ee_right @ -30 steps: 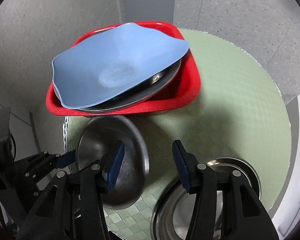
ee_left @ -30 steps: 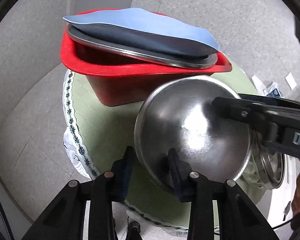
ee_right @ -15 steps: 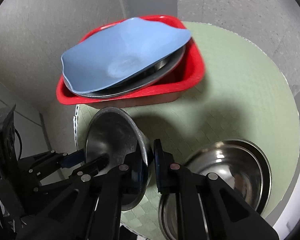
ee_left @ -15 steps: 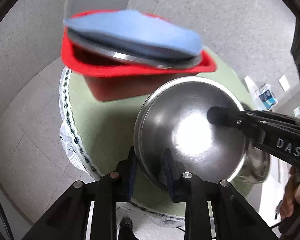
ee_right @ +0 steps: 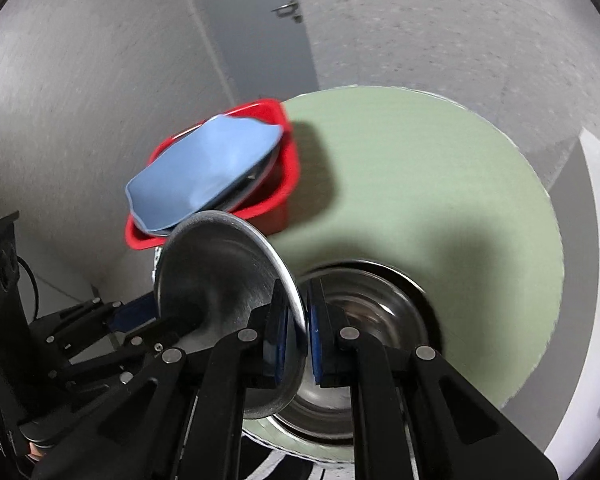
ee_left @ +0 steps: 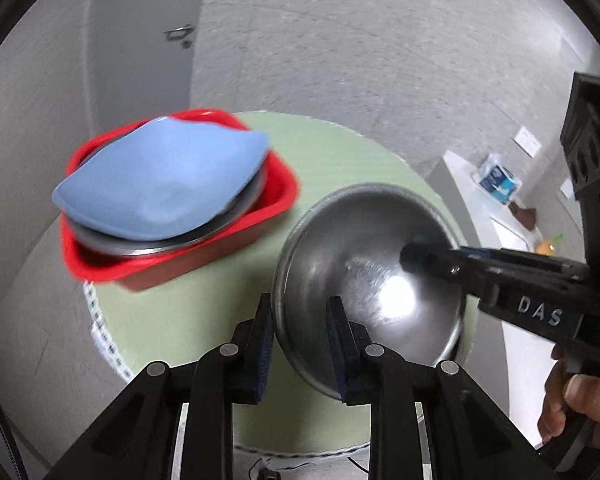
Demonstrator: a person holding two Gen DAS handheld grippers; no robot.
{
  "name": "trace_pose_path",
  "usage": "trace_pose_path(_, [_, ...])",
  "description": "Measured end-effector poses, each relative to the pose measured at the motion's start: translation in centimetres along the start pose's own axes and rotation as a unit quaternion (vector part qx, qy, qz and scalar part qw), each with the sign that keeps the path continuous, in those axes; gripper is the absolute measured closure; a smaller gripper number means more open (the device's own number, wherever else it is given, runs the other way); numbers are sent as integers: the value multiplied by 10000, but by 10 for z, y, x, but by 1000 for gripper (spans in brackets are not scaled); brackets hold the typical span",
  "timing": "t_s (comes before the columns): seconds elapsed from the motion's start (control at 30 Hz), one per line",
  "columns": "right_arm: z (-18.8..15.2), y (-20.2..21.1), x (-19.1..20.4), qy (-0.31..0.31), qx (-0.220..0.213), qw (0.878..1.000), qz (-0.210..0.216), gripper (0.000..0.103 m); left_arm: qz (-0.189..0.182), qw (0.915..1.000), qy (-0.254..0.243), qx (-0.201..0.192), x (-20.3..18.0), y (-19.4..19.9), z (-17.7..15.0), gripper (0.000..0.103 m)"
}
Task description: Organize plates and bowls
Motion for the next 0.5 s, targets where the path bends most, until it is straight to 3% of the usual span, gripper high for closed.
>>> trace_pose_path(0.2, [-15,11,-36,-511,-134,9986,34,94,-28,9992,-315,257,-27,-21,-1,82])
trace_pose_path(0.5, [-35,4,-60,-938,-118,9955,25,94,133,9973,-536,477,-47,-50,6,82])
Point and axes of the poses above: each gripper's, at about its wrist camera, not at the fingertips, and y roughly against the way its jaws point, x to its left, z to its top, the point moved 3 cm from there along -y, roughly the way its jaws point, and after that the axes turned 8 degrees about y, right-handed, at the moved point
